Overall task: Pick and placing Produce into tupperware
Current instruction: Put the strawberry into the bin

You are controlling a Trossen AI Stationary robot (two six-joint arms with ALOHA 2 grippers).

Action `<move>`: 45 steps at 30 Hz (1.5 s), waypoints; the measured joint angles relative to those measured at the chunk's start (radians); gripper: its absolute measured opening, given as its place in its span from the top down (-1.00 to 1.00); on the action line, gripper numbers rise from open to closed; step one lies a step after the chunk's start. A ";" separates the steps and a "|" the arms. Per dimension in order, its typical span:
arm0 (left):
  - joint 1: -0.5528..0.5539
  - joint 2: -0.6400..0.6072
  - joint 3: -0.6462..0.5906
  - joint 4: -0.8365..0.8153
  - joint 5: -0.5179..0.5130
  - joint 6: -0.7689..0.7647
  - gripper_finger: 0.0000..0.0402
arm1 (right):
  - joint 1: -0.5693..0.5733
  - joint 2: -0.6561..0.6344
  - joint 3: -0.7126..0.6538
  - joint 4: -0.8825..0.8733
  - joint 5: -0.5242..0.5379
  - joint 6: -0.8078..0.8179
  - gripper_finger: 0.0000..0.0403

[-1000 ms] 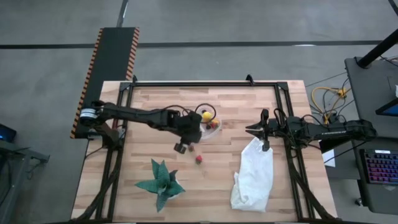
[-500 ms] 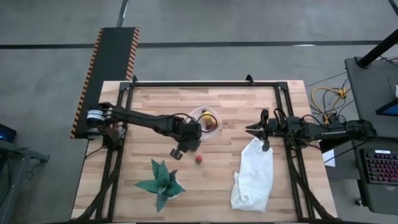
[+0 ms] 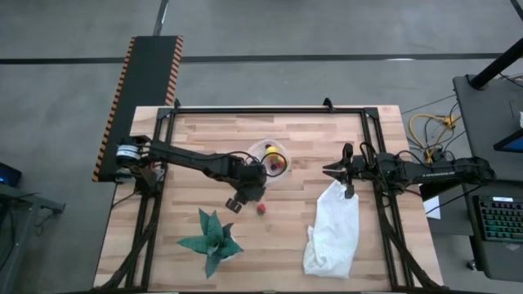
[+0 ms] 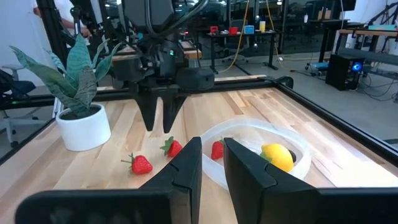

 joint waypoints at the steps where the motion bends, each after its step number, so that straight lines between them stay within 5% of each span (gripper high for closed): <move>1: 0.000 0.000 -0.002 0.013 0.000 -0.002 0.15 | 0.000 0.000 0.000 0.000 0.000 0.000 0.71; 45: -0.009 0.130 -0.019 0.076 -0.078 -0.029 0.12 | 0.000 0.005 0.000 -0.021 0.000 0.007 0.71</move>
